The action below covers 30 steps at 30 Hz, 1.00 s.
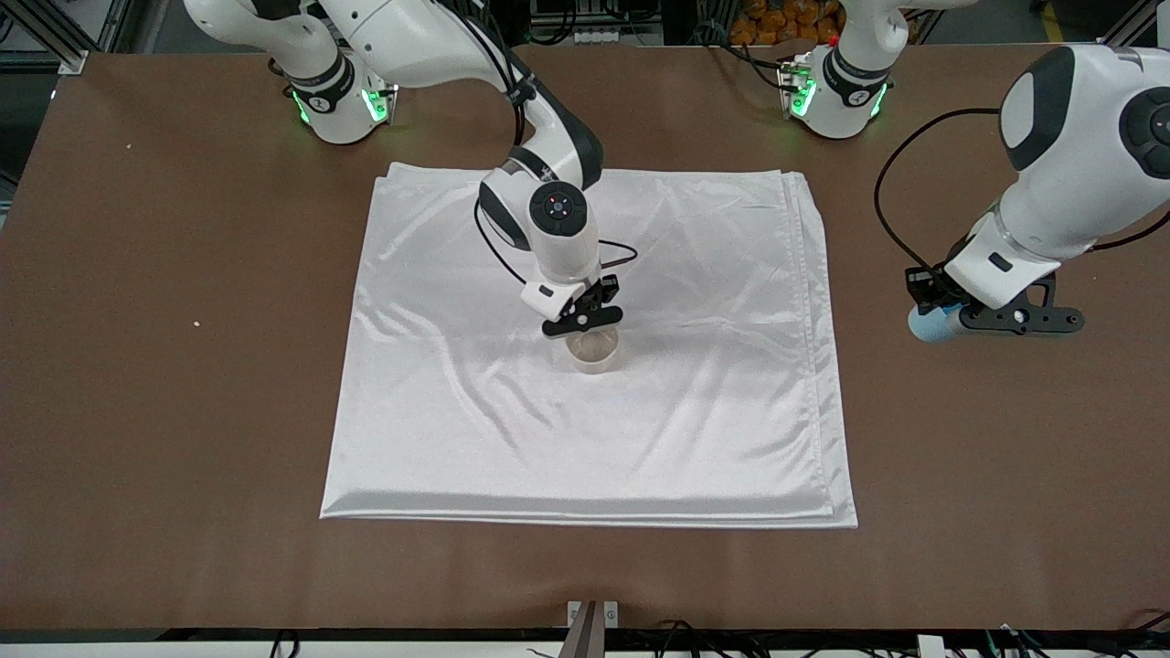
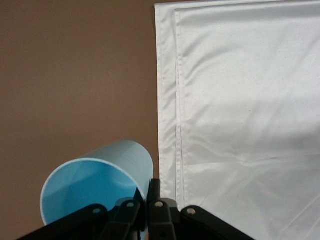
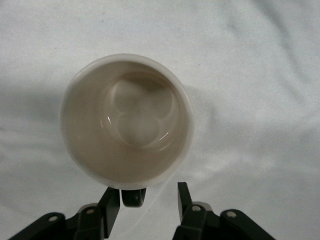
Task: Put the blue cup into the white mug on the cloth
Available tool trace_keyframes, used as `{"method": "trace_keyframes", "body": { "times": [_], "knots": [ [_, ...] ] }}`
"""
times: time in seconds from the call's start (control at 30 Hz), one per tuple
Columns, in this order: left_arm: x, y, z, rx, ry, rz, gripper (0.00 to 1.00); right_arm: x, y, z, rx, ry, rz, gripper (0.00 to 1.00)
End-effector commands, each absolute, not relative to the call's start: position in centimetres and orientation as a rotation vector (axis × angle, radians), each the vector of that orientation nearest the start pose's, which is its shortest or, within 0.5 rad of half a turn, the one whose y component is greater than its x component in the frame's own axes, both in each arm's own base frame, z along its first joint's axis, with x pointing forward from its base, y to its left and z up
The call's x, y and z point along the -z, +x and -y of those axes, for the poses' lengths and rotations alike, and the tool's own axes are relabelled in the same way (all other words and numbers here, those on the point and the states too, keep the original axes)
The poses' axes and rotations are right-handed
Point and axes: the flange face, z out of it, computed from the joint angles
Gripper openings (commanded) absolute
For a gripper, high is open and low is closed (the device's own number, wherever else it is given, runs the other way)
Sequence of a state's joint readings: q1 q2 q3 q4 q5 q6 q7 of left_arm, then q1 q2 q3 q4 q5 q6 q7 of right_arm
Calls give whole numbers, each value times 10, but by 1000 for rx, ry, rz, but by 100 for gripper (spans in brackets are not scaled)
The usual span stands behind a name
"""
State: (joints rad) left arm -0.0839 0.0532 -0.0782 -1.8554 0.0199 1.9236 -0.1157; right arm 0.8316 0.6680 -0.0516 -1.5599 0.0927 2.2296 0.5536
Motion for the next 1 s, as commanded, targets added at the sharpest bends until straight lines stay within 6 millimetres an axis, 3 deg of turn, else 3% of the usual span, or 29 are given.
{"method": "trace_keyframes", "body": {
  "times": [0.0, 0.17, 0.3, 0.53, 0.73, 0.9, 0.97],
  "knots": [
    [-492, 572, 107, 37, -3106, -81, 0, -286, 503, -491, -66, -3100, 216, 100],
    [-488, 575, 127, 49, -3110, -134, 0, -337, 496, -481, -119, -3115, 216, 100],
    [-484, 578, 142, 84, -3118, -166, 0, -381, 504, -454, -154, -3128, 165, 100],
    [-478, 585, 186, 88, -3137, -208, 0, -448, 517, -404, -159, -3118, 67, 100],
    [-465, 586, 235, 76, -3137, -191, 0, -493, 530, -356, -133, -3117, -27, 100],
    [-449, 582, 280, 65, -3127, -129, 0, -533, 541, -305, -91, -3104, -121, 100],
    [-445, 581, 296, 63, -3130, -121, 0, -545, 547, -276, -87, -3140, -177, 100]
  ]
}}
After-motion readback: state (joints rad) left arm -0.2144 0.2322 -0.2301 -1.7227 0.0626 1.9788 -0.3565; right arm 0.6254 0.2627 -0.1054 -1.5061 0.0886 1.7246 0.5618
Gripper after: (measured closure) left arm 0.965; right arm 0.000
